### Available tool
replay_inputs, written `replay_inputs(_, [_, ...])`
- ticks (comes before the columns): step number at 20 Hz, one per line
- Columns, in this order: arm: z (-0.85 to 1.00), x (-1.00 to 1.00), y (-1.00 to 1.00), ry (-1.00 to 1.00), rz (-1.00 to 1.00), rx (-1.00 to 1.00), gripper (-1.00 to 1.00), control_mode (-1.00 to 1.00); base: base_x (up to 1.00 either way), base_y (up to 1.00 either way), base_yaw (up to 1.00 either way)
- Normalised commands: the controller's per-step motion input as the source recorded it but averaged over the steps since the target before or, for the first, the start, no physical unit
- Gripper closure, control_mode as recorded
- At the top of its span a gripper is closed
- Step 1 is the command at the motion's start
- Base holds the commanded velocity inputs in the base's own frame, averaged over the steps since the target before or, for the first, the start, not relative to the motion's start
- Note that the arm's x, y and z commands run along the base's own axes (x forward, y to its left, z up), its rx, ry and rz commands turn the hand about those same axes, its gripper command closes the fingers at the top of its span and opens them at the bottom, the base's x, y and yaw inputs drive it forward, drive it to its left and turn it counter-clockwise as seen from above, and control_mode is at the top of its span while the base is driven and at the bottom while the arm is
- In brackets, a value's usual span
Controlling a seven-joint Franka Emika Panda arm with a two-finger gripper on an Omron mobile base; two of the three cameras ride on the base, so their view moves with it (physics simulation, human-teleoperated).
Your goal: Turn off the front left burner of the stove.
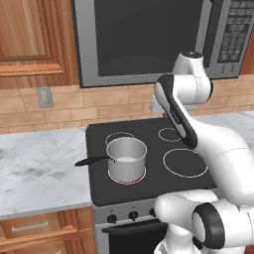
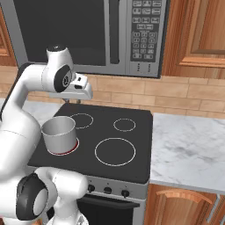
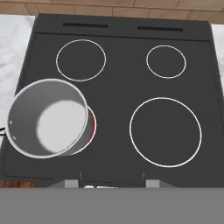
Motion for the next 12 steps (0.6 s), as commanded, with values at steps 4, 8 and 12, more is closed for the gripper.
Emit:
replay_inputs(4, [-0.01, -0.75, 0.0, -0.14, 0.0, 0.0, -1.0, -1.0, 0.0, 0.0, 0.0])
replay_inputs(8, [-0.04, -0.87, 0.0, -0.19, 0.01, 0.0, -1.0, -1.0, 0.0, 0.0, 0.0])
replay_inputs(12, [-0.04, -0.73, 0.01, -0.18, 0.01, -0.01, -1.0, -1.0, 0.0, 0.0, 0.0])
